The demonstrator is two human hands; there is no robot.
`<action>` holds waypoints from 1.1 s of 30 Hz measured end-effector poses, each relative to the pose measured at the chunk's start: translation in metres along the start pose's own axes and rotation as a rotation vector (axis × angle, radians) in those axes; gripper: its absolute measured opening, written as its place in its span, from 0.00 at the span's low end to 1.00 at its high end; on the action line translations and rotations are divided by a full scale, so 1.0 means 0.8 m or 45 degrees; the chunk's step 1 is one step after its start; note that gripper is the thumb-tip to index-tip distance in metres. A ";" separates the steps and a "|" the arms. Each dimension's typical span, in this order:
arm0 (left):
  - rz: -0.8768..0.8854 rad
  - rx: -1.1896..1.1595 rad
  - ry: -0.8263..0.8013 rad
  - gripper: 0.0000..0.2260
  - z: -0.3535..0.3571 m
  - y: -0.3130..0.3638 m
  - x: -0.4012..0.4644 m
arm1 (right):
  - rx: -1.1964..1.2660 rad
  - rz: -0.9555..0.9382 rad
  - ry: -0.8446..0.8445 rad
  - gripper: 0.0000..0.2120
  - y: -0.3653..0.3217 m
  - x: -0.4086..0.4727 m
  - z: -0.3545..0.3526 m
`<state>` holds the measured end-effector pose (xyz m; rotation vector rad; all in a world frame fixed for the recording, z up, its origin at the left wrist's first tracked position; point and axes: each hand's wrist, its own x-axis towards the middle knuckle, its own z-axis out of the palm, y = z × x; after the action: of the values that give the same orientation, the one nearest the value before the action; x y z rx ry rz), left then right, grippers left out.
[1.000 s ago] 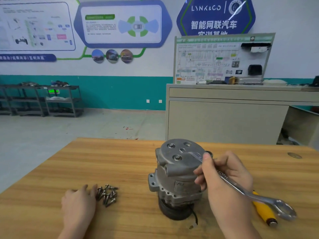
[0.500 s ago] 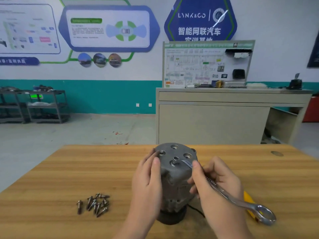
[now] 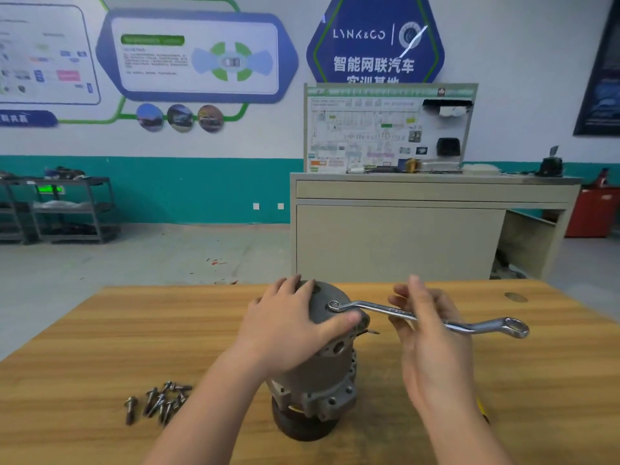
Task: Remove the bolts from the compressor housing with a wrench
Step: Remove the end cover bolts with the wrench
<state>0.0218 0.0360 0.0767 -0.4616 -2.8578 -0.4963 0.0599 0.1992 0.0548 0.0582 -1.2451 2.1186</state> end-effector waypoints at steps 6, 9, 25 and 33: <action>-0.052 0.001 -0.148 0.55 0.001 0.000 0.003 | 0.602 0.197 0.177 0.28 -0.006 0.008 0.013; -0.008 0.001 -0.182 0.54 -0.001 0.003 0.007 | 0.588 0.301 0.154 0.26 -0.011 0.029 0.014; 0.244 -0.039 -0.127 0.49 -0.006 -0.028 0.000 | 0.216 1.212 -0.265 0.25 0.017 0.149 0.039; 0.148 -1.029 0.281 0.56 0.075 -0.050 -0.022 | -2.102 0.277 -0.691 0.17 0.078 0.134 0.167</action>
<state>0.0163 0.0168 0.0055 -0.6316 -2.2957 -1.5671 -0.0966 0.1299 0.1180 -0.2467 -2.9894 0.6163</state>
